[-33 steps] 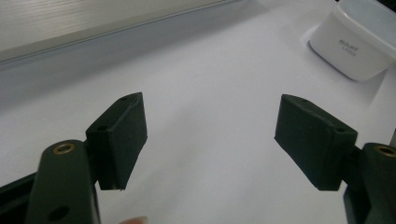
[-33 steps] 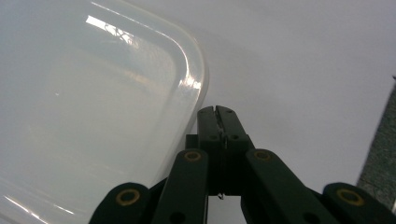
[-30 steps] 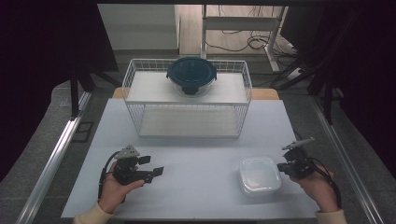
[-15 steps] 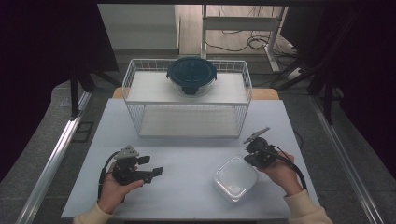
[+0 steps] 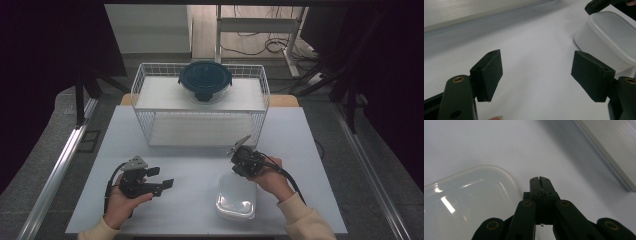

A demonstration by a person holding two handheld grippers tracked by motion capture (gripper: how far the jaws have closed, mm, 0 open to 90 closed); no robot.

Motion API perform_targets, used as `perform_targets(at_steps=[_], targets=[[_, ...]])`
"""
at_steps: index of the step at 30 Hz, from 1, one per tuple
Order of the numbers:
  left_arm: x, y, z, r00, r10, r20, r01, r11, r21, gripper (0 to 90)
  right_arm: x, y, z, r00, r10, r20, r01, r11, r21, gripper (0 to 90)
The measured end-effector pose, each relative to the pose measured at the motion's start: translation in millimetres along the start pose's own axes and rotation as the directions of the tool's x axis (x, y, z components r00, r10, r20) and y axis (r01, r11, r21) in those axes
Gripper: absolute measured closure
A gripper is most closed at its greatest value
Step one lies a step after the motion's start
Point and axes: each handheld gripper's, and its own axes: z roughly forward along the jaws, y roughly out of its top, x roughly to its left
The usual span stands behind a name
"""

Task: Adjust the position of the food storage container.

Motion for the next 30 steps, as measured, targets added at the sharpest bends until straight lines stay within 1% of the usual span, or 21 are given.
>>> perform_targets(at_steps=[1, 2, 3, 4, 5, 6, 7, 11, 12, 13, 16, 17, 18, 19, 21, 23, 24, 26, 30], targets=[[0.0, 0.0, 0.0, 1.0, 0.0, 0.0, 0.0, 1.0, 0.0, 24.5, 0.0, 0.0, 0.0, 1.0, 0.0, 0.0, 0.0, 1.0, 0.0, 89.2], [0.0, -0.1, -0.2, 1.0, 0.001, 0.0, -0.001, 1.0, 0.0, 24.5, -1.2, -3.5, -3.2, 0.9999, 0.007, 0.01, -0.007, 1.0, -0.005, 89.2], [0.3, -0.3, -0.2, 1.0, 0.005, -0.001, -0.005, 1.0, 0.001, 24.5, -4.1, -13.6, -11.3, 0.9995, 0.025, 0.018, -0.025, 0.9995, -0.018, 89.2], [0.3, -0.3, -0.2, 1.0, 0.005, -0.001, -0.005, 1.0, 0.001, 24.5, -5.0, -18.3, -14.5, 0.9992, 0.031, 0.023, -0.031, 0.9993, -0.023, 89.2], [0.3, -0.5, -0.2, 1.0, 0.006, -0.002, -0.006, 1.0, 0.002, 24.5, -5.0, -18.3, -14.5, 0.9992, 0.031, 0.023, -0.031, 0.9993, -0.023, 89.2], [0.0, -0.5, 0.1, 1.0, 0.006, -0.002, -0.006, 1.0, 0.003, 24.5, -8.4, -34.4, -24.5, 0.9983, 0.045, 0.038, -0.044, 0.9984, -0.036, 89.2], [0.0, -0.5, 0.1, 1.0, 0.006, -0.002, -0.006, 1.0, 0.003, 24.5, -8.4, -34.4, -24.5, 0.9983, 0.045, 0.038, -0.044, 0.9984, -0.036, 89.2], [-1.5, 0.0, 1.2, 1.0, 0.007, -0.002, -0.007, 1.0, 0.004, 24.5, -9.6, -64.2, -39.4, 0.995, 0.089, 0.045, -0.088, 0.9955, -0.034, 89.2], [-1.9, 0.2, 2.1, 1.0, 0.007, -0.003, -0.007, 1.0, 0.007, 24.5, -6.4, -80.6, -42.1, 0.994, 0.105, 0.029, -0.104, 0.9944, -0.018, 89.2], [-1.9, 0.2, 2.1, 1.0, 0.007, -0.003, -0.007, 1.0, 0.007, 24.5, -6.4, -80.6, -42.1, 0.994, 0.105, 0.029, -0.104, 0.9944, -0.018, 89.2], [-2.4, 0.7, 2.9, 1.0, 0.008, -0.003, -0.008, 0.9999, 0.01, 24.5, 2.8, -95.4, -38.0, 0.9949, 0.101, -0.002, -0.101, 0.9948, 0.013, 89.2], [-2.6, 0.8, 3.0, 1.0, 0.008, -0.002, -0.008, 0.9999, 0.009, 24.5, 12.2, -102.2, -33.0, 0.9953, 0.09, -0.036, -0.089, 0.9956, 0.028, 89.2], [-2.9, 0.9, 3.1, 1.0, 0.009, -0.002, -0.009, 0.9999, 0.009, 24.5, 16.1, -103.6, -31.3, 0.9949, 0.088, -0.049, -0.086, 0.9958, 0.031, 89.2], [-3.1, 0.9, 3.1, 1.0, 0.01, -0.001, -0.01, 0.9999, 0.009, 24.5, 16.1, -103.6, -31.3, 0.9949, 0.088, -0.049, -0.086, 0.9958, 0.031, 89.2], [-2.9, 0.8, 3.3, 0.9999, 0.011, 0.0, -0.011, 0.9999, 0.009, 24.5, 22.1, -104.0, -28.0, 0.9942, 0.082, -0.069, -0.08, 0.9962, 0.035, 89.1], [-2.9, 0.7, 3.0, 0.9999, 0.011, -0.001, -0.011, 0.9999, 0.008, 24.5, 28.2, -101.7, -24.0, 0.9941, 0.065, -0.087, -0.062, 0.9974, 0.037, 89.2], [-2.8, 0.7, 2.7, 0.9999, 0.011, -0.001, -0.011, 0.9999, 0.008, 24.5, 31.3, -98.1, -21.0, 0.9952, 0.051, -0.083, -0.048, 0.998, 0.041, 89.2], [-2.7, 0.6, 2.1, 0.9999, 0.012, 0.001, -0.012, 0.9999, 0.006, 24.5, 32.4, -96.0, -20.2, 0.9946, 0.053, -0.089, -0.049, 0.998, 0.039, 89.2], [-1.1, 0.7, 2.3, 1.0, 0.003, 0.001, -0.003, 1.0, 0.007, 24.5, 34.9, -85.0, -17.9, 0.9952, 0.028, -0.094, -0.025, 0.9992, 0.03, 89.2]])
